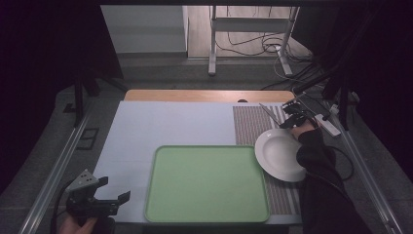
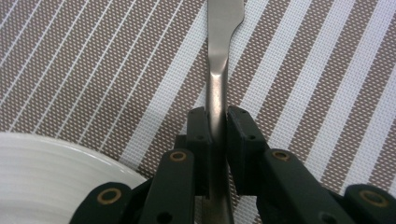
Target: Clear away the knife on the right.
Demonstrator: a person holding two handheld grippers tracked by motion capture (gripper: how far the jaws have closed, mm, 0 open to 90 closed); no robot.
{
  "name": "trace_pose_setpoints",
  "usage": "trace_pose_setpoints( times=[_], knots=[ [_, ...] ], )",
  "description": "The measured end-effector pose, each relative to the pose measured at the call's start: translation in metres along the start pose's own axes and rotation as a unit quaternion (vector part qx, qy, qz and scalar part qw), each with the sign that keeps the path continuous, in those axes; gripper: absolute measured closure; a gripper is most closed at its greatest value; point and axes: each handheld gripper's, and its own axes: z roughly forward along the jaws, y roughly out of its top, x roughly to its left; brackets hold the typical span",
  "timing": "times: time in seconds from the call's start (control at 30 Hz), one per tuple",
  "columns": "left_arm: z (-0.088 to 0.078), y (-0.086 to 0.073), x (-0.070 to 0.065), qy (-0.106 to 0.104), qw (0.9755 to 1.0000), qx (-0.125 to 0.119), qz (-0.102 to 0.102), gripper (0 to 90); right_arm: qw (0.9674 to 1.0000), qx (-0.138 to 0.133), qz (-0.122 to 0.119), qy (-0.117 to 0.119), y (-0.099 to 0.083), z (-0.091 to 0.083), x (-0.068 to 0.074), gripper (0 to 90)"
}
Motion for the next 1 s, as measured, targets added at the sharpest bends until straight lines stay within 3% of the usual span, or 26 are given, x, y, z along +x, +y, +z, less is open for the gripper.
trace_pose_setpoints(
  times=[0.07, 0.23, 0.5, 0.67, 1.0],
  knots=[
    [0.000, 0.000, 0.000, 0.000, 1.0000, 0.000, 0.001, 3.3, 0.9999, -0.001, -0.007, -0.009, -0.001, -0.002, -0.001, 80.4],
    [0.000, 0.000, 0.000, 0.000, 1.0000, 0.000, 0.001, 3.3, 0.9994, -0.023, 0.009, -0.025, -0.006, -0.014, -0.013, 80.4],
    [0.000, 0.000, 0.000, 0.000, 1.0000, 0.000, 0.001, 3.3, 0.9981, -0.045, 0.040, -0.014, -0.016, -0.032, -0.029, 80.5],
    [0.000, 0.000, 0.000, 0.001, 1.0000, 0.000, 0.002, 3.3, 0.9973, -0.061, 0.040, -0.001, -0.017, -0.043, -0.027, 80.5],
    [0.000, 0.000, 0.000, 0.001, 1.0000, 0.000, 0.001, 3.3, 0.9954, -0.086, 0.033, 0.025, -0.019, -0.063, -0.008, 80.5]
  ],
)
